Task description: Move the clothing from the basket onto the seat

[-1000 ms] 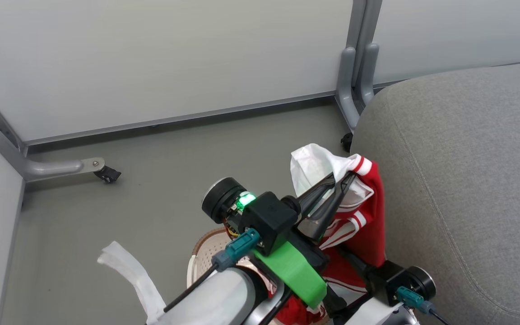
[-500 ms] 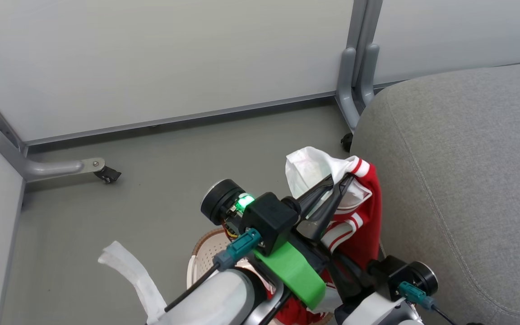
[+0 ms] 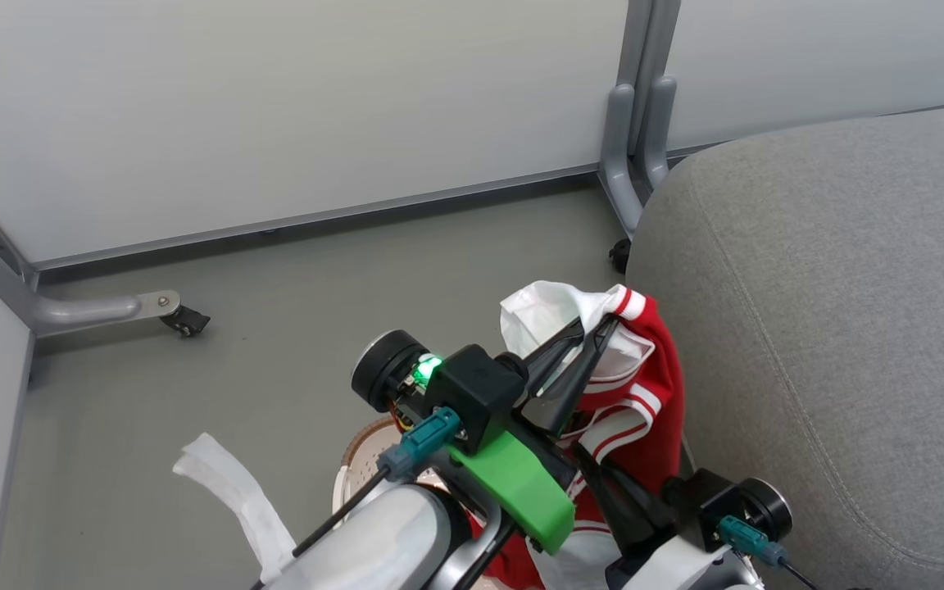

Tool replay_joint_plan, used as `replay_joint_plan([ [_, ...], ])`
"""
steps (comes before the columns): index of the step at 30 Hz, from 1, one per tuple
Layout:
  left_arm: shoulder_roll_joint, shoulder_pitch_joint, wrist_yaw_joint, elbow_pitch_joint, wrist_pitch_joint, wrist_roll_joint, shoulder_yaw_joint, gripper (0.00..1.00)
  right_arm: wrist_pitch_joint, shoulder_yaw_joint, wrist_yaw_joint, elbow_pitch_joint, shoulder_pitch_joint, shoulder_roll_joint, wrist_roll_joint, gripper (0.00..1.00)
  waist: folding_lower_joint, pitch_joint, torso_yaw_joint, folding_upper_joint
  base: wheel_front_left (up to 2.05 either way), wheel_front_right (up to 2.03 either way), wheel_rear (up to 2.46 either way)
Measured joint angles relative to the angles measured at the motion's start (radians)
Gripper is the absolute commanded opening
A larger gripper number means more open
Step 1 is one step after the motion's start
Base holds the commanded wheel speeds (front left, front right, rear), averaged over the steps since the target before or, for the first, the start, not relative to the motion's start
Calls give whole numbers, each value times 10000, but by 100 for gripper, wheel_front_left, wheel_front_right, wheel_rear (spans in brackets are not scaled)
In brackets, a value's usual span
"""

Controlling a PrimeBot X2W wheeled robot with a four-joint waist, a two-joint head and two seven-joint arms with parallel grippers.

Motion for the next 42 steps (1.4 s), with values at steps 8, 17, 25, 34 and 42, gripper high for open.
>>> replay_joint_plan([
  [8,96,3,144,140,-81,35,31,100,0,-111,0,-63,47,0,-84,0,0,67,-105,0,0,0,0],
  [17,151,3,196,244,-123,75,-13,100,0,-265,0,-119,115,-2,-199,0,0,63,-147,0,0,0,0],
  [25,194,96,272,364,-238,67,-23,100,0,-424,0,-245,153,-2,-387,0,0,81,-182,0,0,0,0],
  [34,612,458,157,848,-991,-15,113,100,0,-934,0,-1089,145,-6,-552,0,0,236,-632,0,0,0,0],
  [42,1078,763,-362,1072,-1990,-31,125,100,0,-1248,0,-2257,-34,-221,-642,0,0,589,-1349,0,0,0,0],
])
